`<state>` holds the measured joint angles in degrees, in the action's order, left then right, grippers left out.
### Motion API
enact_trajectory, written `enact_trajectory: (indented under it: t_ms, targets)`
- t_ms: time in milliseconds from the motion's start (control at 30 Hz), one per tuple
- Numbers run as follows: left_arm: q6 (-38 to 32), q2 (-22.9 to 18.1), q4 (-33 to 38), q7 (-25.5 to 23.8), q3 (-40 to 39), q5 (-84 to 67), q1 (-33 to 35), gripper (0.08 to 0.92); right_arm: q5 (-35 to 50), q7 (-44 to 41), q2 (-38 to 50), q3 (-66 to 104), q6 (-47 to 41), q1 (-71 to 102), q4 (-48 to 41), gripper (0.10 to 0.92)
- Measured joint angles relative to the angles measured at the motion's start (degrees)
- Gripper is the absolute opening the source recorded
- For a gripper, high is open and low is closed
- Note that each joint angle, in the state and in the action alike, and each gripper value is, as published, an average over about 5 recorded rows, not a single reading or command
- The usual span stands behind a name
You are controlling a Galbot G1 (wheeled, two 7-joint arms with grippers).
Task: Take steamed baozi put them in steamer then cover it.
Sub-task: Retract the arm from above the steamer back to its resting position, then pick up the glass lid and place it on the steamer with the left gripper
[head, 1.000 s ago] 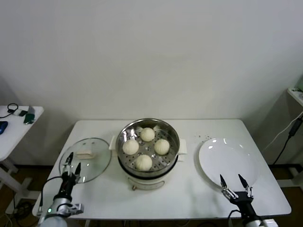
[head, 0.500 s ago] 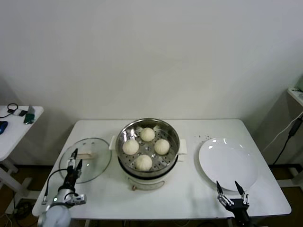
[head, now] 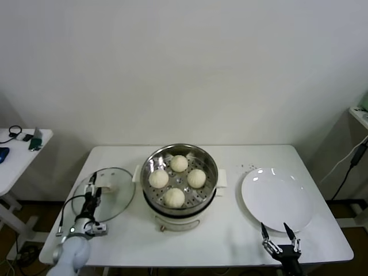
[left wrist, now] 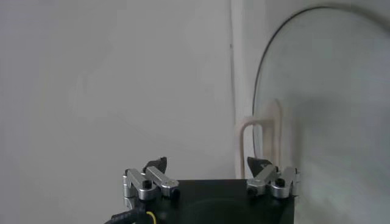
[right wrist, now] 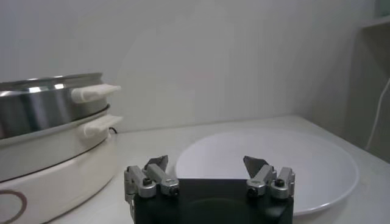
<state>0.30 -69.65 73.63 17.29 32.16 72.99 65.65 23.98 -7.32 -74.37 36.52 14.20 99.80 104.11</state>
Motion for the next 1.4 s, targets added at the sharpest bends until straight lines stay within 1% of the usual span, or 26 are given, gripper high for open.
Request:
enact_trajectory:
  t_ms: [233,333,733,900,1033,1133,1267,1400]
  targets:
    - [0.37,-0.25,-1.88,-0.48,-0.15,0.63,-1.35,0.815,-0.32,-0.01,-0.29,0.01,0.02,0.00,0.46,0.823]
    - [0.43,-0.35,-2.53,-0.77,-0.12,0.96,-1.56,0.761,-0.46,-0.01,-0.40,0.03,0.02,-0.10,0.74,0.823]
    - [1.08,-1.17,-3.42,-1.33,-0.34,1.51,-2.55,0.415,-0.61,-0.06,-0.43,0.16,0.06,-0.29,1.07,0.823]
    - [1.59,-1.21,-3.08,-1.94,-0.41,1.35,-2.28,0.268,-0.50,-0.09,-0.43,0.34,0.27,-0.31,0.84,0.823]
    - [1.91,-1.15,-2.33,-2.24,-0.12,0.80,-1.97,0.166,-0.50,-0.09,-0.51,0.38,0.43,-0.38,0.72,0.823]
    - [1.99,-0.86,-1.40,-2.65,0.24,0.08,-1.70,0.139,-0.51,-0.09,-0.58,0.43,0.53,-0.49,0.71,0.823]
    - [2.14,-0.09,0.69,-3.62,0.78,-1.69,-1.23,0.139,-0.52,-0.09,-0.65,0.62,0.73,-0.57,0.63,0.823]
    - [2.61,1.27,4.22,-5.08,1.32,-4.55,-0.52,0.139,-0.62,0.03,-0.68,0.89,0.97,-0.60,0.31,0.823]
